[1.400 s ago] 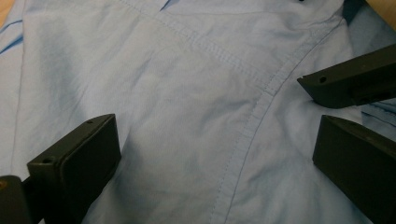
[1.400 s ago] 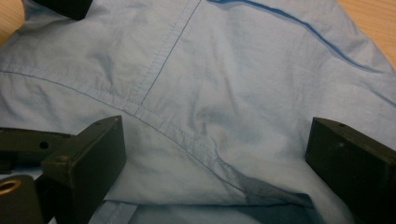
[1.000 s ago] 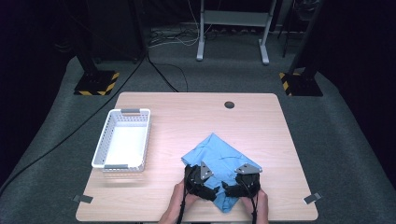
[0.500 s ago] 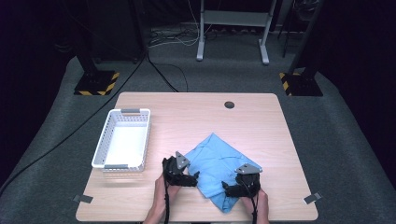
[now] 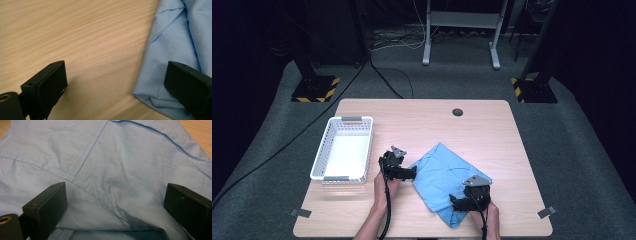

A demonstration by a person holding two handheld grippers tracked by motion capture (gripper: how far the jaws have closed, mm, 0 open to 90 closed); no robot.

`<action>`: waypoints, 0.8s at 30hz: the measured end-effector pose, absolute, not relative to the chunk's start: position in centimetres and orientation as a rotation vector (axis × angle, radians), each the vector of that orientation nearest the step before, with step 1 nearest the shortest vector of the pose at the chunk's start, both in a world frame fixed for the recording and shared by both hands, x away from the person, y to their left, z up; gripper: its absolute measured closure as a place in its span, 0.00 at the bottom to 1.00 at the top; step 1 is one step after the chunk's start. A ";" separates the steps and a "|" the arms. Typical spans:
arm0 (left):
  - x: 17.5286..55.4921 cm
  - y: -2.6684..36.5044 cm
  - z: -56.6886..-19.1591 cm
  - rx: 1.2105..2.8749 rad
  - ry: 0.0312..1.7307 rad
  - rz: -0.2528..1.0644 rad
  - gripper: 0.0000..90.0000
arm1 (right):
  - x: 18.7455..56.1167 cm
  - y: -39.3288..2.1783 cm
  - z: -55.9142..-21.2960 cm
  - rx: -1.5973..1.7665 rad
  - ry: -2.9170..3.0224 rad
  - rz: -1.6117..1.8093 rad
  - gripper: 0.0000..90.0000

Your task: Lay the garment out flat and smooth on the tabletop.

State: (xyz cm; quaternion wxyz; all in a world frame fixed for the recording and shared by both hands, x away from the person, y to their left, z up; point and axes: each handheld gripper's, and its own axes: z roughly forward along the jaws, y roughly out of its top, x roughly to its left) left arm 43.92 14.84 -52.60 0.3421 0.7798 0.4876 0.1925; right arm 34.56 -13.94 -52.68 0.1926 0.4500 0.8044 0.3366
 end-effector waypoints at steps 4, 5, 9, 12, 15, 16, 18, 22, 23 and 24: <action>44.0 15.0 -52.9 2.023 1.239 0.495 0.05 | 34.3 -13.4 -52.3 1.241 2.268 0.944 0.06; 44.0 15.0 -52.9 2.023 1.237 0.495 0.05 | 34.1 -13.0 -52.1 1.218 2.282 0.939 0.06; 44.0 14.9 -52.9 2.032 1.237 0.502 0.05 | 33.3 -10.9 -51.4 1.144 2.368 0.957 0.09; 44.0 14.9 -52.9 2.032 1.237 0.502 0.05 | 32.5 -9.3 -51.1 1.066 2.427 0.946 0.13; 44.1 14.9 -52.9 2.032 1.235 0.503 0.05 | 31.5 -8.6 -51.0 1.014 2.466 0.950 0.14; 44.1 14.9 -52.9 2.032 1.235 0.503 0.05 | 31.1 -8.5 -51.0 1.004 2.472 0.953 0.14; 44.1 14.9 -52.9 2.032 1.235 0.503 0.05 | 30.5 -8.3 -50.8 0.979 2.486 0.967 0.17; 44.1 14.8 -52.9 2.032 1.235 0.503 0.05 | 29.8 -7.7 -50.9 0.939 2.511 0.938 0.30; 44.1 14.8 -52.9 2.032 1.235 0.503 0.05 | 29.8 -7.7 -50.9 0.939 2.511 0.938 0.30; 44.1 14.8 -52.9 2.032 1.235 0.503 0.05 | 29.8 -7.4 -51.1 0.925 2.518 0.929 0.38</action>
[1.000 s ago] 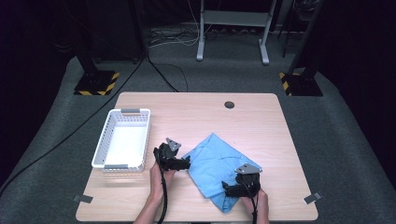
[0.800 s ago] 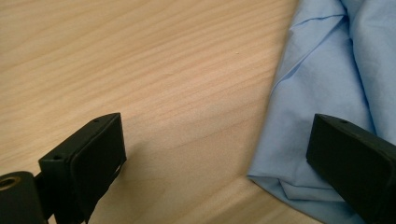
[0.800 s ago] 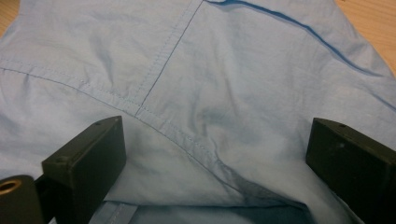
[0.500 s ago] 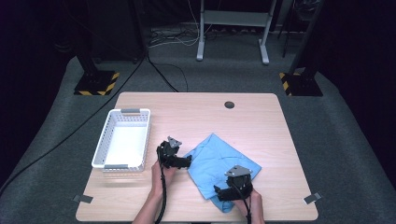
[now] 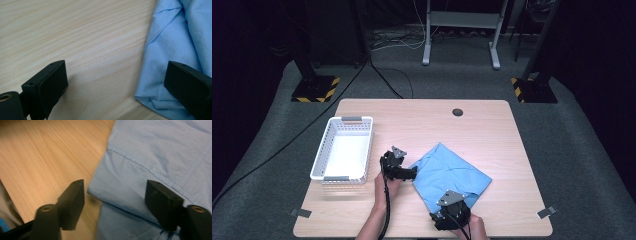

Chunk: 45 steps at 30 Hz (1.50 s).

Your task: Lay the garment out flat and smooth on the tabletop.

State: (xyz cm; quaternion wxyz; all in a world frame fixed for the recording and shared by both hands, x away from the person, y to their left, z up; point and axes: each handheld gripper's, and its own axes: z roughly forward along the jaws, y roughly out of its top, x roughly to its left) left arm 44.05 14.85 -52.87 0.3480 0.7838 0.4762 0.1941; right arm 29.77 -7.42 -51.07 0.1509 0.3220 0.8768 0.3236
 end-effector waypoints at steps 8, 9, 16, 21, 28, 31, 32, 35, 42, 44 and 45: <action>44.0 14.8 -52.9 2.033 1.233 0.502 0.05 | 29.4 -6.5 -51.2 0.904 2.514 0.912 0.86; 44.0 14.8 -52.9 2.033 1.233 0.503 0.05 | 29.4 -6.5 -51.1 0.902 2.508 0.908 0.89; 44.0 14.8 -52.9 2.034 1.231 0.501 0.05 | 29.6 -7.0 -50.5 0.947 2.480 0.944 0.99; 44.0 14.8 -52.9 2.034 1.230 0.501 0.05 | 29.8 -7.5 -50.0 0.959 2.441 0.977 0.99; 44.0 14.9 -52.9 2.034 1.229 0.500 0.05 | 30.6 -8.1 -48.7 0.955 2.375 1.008 0.99; 44.0 14.9 -52.9 2.033 1.229 0.499 0.05 | 31.1 -8.5 -48.1 0.963 2.348 1.019 0.99; 44.0 14.9 -52.9 2.033 1.230 0.499 0.05 | 31.3 -8.7 -47.8 0.967 2.339 1.020 0.99; 44.0 14.9 -52.9 2.033 1.230 0.499 0.05 | 31.8 -9.1 -47.4 0.980 2.313 1.023 0.99; 44.0 14.9 -52.9 2.032 1.230 0.499 0.05 | 33.5 -10.5 -46.2 1.011 2.255 1.010 0.99; 44.0 14.9 -52.9 2.033 1.230 0.499 0.05 | 33.9 -10.8 -45.8 1.018 2.233 1.008 0.99; 44.0 14.9 -52.9 2.033 1.230 0.499 0.05 | 34.1 -11.0 -45.5 1.020 2.222 1.011 0.99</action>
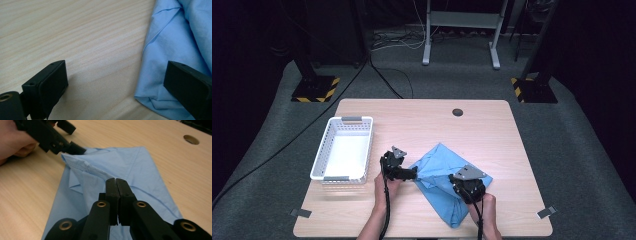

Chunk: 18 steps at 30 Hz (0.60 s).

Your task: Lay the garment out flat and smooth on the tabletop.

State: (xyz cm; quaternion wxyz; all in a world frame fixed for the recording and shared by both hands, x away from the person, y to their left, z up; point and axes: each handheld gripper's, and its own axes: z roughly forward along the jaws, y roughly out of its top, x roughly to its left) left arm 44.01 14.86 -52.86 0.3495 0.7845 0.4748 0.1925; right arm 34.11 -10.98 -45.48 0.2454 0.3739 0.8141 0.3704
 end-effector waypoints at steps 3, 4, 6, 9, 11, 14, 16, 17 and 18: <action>44.0 14.9 -52.9 2.033 1.229 0.499 0.05 | 34.7 -11.5 -44.5 1.024 2.191 1.012 0.99; 44.0 14.9 -52.9 2.033 1.229 0.499 0.05 | 34.9 -11.6 -44.2 1.024 2.181 1.013 0.99; 44.0 14.9 -52.9 2.033 1.229 0.499 0.05 | 35.4 -12.0 -43.6 1.026 2.161 1.010 0.99; 44.0 14.9 -52.9 2.033 1.229 0.499 0.05 | 36.1 -12.5 -42.7 1.035 2.136 1.005 0.99; 44.0 14.9 -52.9 2.033 1.228 0.499 0.05 | 36.3 -12.7 -42.4 1.037 2.127 1.004 0.99; 44.0 14.9 -52.9 2.031 1.230 0.498 0.05 | 37.4 -13.5 -41.3 1.052 2.093 0.997 0.99; 44.0 14.9 -52.9 2.033 1.228 0.499 0.05 | 37.7 -13.8 -41.0 1.059 2.085 0.997 0.99; 44.0 14.9 -52.9 2.032 1.229 0.499 0.05 | 38.2 -14.3 -40.5 1.072 2.068 0.999 0.99; 44.0 14.9 -52.9 2.033 1.229 0.499 0.05 | 38.5 -14.5 -40.3 1.078 2.060 0.997 0.99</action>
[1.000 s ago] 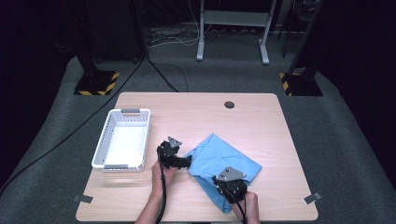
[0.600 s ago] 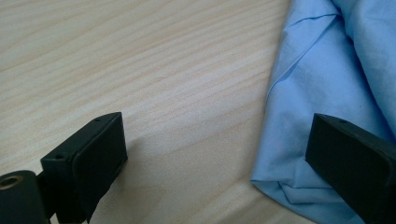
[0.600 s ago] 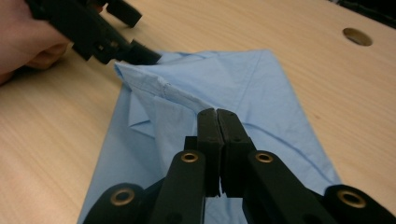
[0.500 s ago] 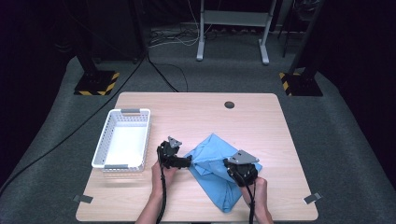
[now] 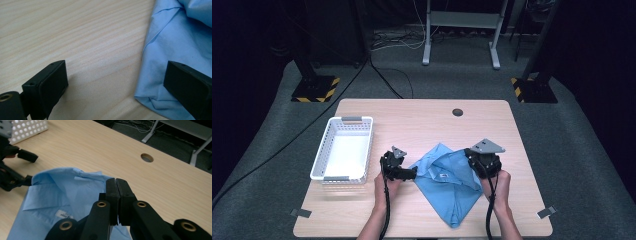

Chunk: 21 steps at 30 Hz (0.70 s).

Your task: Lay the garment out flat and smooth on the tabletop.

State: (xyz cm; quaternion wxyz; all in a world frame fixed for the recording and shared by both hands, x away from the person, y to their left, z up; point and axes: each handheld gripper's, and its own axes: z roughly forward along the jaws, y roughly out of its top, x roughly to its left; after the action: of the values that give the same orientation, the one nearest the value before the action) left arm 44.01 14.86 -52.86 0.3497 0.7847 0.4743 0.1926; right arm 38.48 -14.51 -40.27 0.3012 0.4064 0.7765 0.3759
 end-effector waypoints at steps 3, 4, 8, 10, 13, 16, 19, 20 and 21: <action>44.0 14.9 -52.9 2.033 1.228 0.499 0.05 | 39.3 -15.2 -39.8 1.098 2.041 0.989 0.99; 44.0 14.9 -52.9 2.033 1.228 0.499 0.05 | 39.6 -15.4 -39.6 1.104 2.036 0.982 0.99; 44.0 14.9 -52.9 2.033 1.228 0.499 0.05 | 40.7 -16.2 -39.2 1.132 2.014 0.976 0.99; 44.0 14.9 -52.9 2.033 1.228 0.499 0.05 | 41.3 -16.6 -39.0 1.143 2.005 0.969 0.99; 44.0 14.9 -52.9 2.033 1.227 0.498 0.05 | 42.2 -17.2 -38.6 1.161 1.990 0.957 0.99; 44.0 14.9 -52.9 2.035 1.224 0.496 0.06 | 43.1 -17.8 -38.0 1.179 1.969 0.946 0.99; 44.0 14.9 -52.9 2.035 1.223 0.495 0.06 | 44.1 -18.5 -37.4 1.202 1.952 0.929 0.99; 44.0 14.8 -52.9 2.035 1.223 0.496 0.06 | 44.5 -18.6 -37.2 1.208 1.947 0.922 0.99; 44.0 14.8 -52.9 2.035 1.223 0.496 0.06 | 44.5 -18.6 -37.2 1.208 1.947 0.922 0.99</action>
State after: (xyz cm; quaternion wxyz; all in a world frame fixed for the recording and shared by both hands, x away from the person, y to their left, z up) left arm 43.99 14.85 -52.86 0.3505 0.7858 0.4722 0.1915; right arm 44.46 -18.65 -37.18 0.3295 0.4618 0.7443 0.3523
